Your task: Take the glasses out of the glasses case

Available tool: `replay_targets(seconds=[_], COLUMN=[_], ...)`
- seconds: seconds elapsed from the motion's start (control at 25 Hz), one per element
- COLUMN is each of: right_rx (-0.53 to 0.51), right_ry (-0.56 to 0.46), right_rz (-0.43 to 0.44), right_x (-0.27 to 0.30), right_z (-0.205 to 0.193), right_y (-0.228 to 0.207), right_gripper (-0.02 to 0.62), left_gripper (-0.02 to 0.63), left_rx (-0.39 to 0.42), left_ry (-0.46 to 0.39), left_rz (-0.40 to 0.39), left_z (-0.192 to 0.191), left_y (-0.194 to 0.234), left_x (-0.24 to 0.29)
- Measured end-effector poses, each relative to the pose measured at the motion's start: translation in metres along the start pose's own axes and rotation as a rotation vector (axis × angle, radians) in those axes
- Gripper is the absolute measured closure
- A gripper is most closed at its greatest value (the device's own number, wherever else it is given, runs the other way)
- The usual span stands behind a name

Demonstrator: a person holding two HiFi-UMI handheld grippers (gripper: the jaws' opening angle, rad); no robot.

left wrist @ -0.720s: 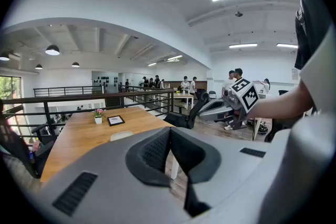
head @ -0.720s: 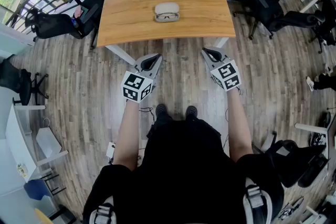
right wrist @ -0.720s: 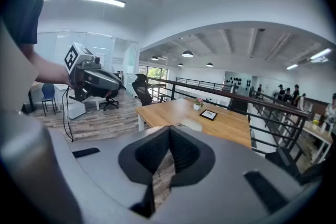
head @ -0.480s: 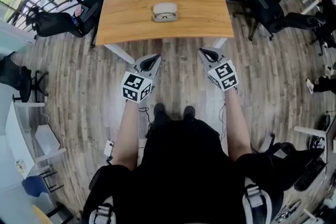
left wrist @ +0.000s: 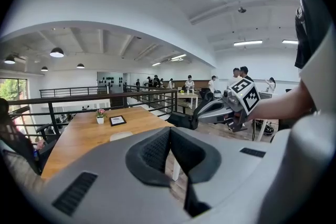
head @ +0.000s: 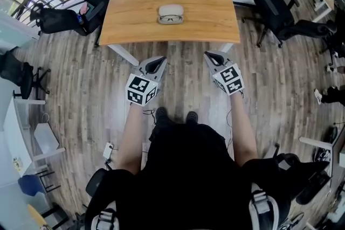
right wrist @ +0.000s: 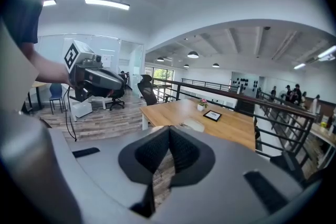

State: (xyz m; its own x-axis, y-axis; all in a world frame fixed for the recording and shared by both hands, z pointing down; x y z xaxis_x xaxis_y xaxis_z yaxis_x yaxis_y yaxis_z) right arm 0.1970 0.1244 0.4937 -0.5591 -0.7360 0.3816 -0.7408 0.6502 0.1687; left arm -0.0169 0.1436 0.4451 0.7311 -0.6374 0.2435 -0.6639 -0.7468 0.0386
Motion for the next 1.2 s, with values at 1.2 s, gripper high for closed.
replay_targets(seconds=[1.2], right_rx=[0.004], right_ry=[-0.040], right_rz=[0.070], right_x=[-0.011], right_z=[-0.011], right_y=[-0.003], right_gripper=[0.360], left_gripper=[0.393], left_rx=[0.005], left_ry=[0.003], left_rz=[0.031], left_z=[0.000], left_y=[-0.021], left_x=[0.008])
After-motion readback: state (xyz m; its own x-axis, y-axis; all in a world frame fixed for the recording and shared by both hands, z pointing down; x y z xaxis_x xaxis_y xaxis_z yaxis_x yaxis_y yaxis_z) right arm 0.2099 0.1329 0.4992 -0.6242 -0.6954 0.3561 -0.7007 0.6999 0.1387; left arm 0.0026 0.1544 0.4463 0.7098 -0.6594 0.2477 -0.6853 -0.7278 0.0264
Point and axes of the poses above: the fingertips, and each gripper's own axes: x forward along the fingers, y to its left, z out of its top, the point moved 5 cm from there along -x, backward along the fingers, and after that the axes turned 3 degrees about -z, right-handed, at the moved point
